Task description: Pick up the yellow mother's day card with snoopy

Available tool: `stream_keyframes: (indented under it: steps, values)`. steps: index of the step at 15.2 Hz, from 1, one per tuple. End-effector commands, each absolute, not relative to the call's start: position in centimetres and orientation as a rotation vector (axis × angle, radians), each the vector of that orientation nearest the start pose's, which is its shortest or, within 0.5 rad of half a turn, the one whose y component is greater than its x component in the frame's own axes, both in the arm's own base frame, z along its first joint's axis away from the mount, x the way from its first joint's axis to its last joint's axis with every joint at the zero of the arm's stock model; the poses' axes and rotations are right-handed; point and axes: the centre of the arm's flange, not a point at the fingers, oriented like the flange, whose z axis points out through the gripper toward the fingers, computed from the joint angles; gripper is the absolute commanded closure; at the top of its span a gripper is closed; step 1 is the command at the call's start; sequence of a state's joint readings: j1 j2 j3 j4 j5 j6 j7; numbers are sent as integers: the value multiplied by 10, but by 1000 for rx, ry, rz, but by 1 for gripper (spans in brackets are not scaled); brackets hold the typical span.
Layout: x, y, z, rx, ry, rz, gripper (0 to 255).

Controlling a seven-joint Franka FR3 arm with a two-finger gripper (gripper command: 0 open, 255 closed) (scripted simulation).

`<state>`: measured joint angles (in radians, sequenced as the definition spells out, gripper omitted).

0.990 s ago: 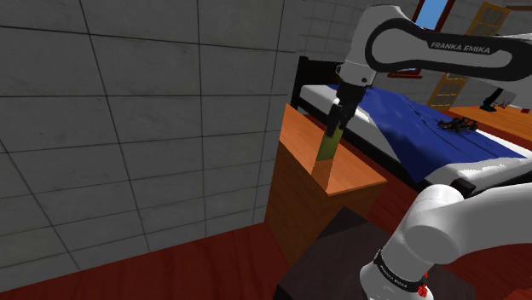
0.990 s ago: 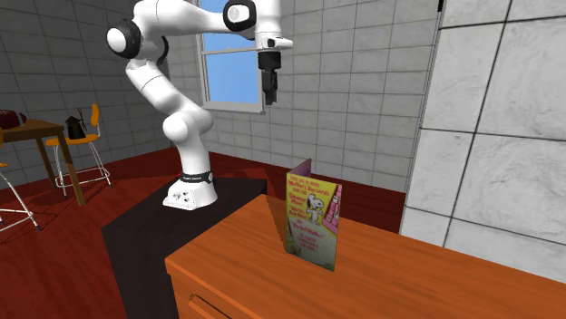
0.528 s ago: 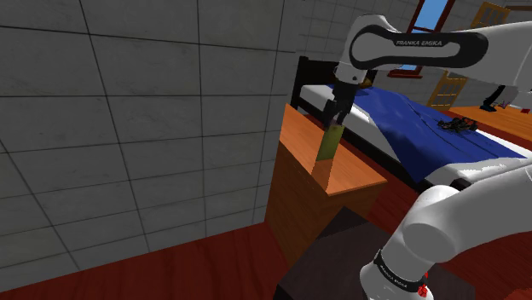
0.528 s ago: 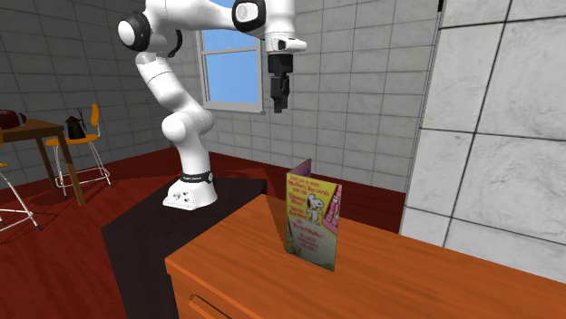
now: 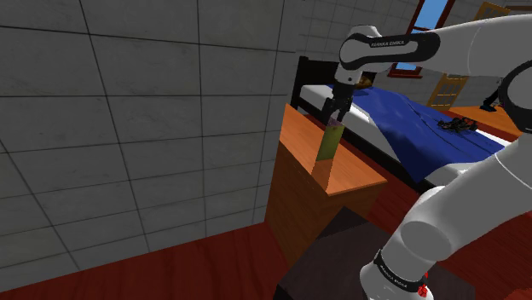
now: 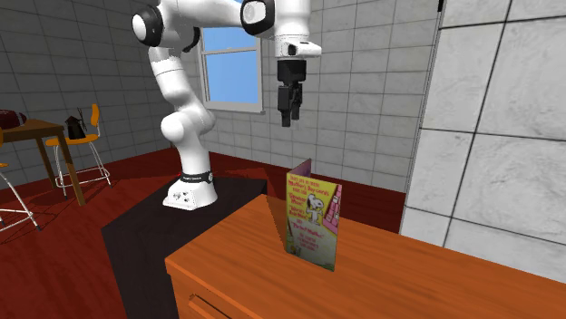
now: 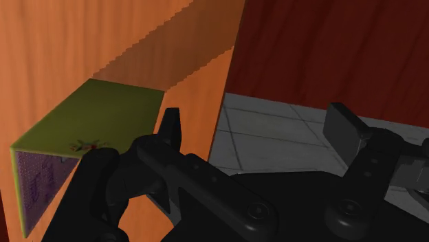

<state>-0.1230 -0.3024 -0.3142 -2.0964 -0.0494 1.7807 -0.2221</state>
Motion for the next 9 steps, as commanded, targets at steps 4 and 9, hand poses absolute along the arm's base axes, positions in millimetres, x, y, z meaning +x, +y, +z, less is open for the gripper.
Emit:
stream_keyframes:
  steps: [4, 9]
  values:
    - [440, -277, 522, -3060, 393, 36, 0]
    - [458, -340, 506, -3037, 491, 55, 0]
